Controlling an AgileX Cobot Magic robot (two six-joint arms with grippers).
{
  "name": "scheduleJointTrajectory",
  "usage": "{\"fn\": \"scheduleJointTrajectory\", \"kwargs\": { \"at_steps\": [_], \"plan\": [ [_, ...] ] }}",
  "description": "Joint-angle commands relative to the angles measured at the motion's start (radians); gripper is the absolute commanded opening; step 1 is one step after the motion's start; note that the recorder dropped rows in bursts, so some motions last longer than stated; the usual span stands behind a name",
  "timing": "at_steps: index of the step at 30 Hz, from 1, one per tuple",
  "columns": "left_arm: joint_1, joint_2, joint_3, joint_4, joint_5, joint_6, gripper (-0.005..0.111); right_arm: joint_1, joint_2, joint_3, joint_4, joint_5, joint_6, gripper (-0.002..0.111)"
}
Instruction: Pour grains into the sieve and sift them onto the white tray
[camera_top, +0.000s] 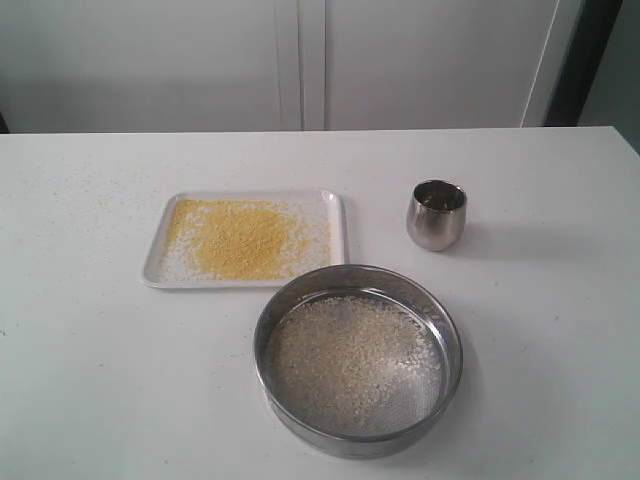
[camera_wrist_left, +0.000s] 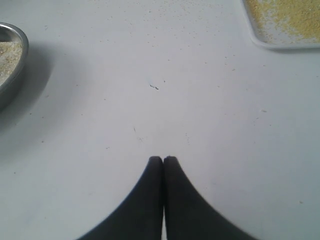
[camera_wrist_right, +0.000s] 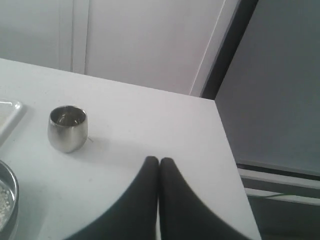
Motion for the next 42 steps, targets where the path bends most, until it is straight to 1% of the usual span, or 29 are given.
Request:
{"fn": "scheduleJointTrajectory", "kwargs": {
  "at_steps": [1,8,15,19,23,25,27,31,33,35,42],
  "plan": [
    [0.003,-0.004,0.008,-0.007,0.004,0.003,0.0,-0.017,-0.075,0.089,0.015,0.0,-0.012,0.0],
    [0.003,-0.004,0.008,-0.007,0.004,0.003,0.0,-0.017,-0.132,0.102,0.033,0.021,-0.012,0.0],
    [0.003,-0.004,0.008,-0.007,0.004,0.003,0.0,-0.017,-0.137,0.136,0.111,-0.003,-0.012,0.0],
    [0.003,-0.004,0.008,-0.007,0.004,0.003,0.0,-0.017,-0.206,0.234,0.119,-0.024,-0.012,0.0],
    [0.003,-0.004,0.008,-0.007,0.004,0.003,0.0,-0.017,-0.331,0.389,0.172,-0.106,-0.012,0.0],
    [0.003,-0.004,0.008,-0.007,0.004,0.003,0.0,-0.017,-0.333,0.447,0.177,-0.224,-0.012,0.0],
    [0.003,-0.004,0.008,-0.007,0.004,0.003,0.0,-0.017,-0.333,0.487,0.183,-0.26,-0.01,0.0],
    [0.003,-0.004,0.008,-0.007,0.004,0.003,0.0,-0.017,-0.333,0.555,0.183,-0.263,-0.01,0.0],
    [0.003,-0.004,0.008,-0.007,0.004,0.003,0.0,-0.017,-0.333,0.555,0.183,-0.259,-0.01,0.0],
    [0.003,-0.004,0.008,-0.007,0.004,0.003,0.0,-0.015,-0.333,0.555,0.183,-0.211,-0.012,0.0],
    [0.003,-0.004,0.008,-0.007,0.006,0.003,0.0,-0.015,-0.333,0.555,0.183,-0.211,-0.012,0.0]
  ]
}}
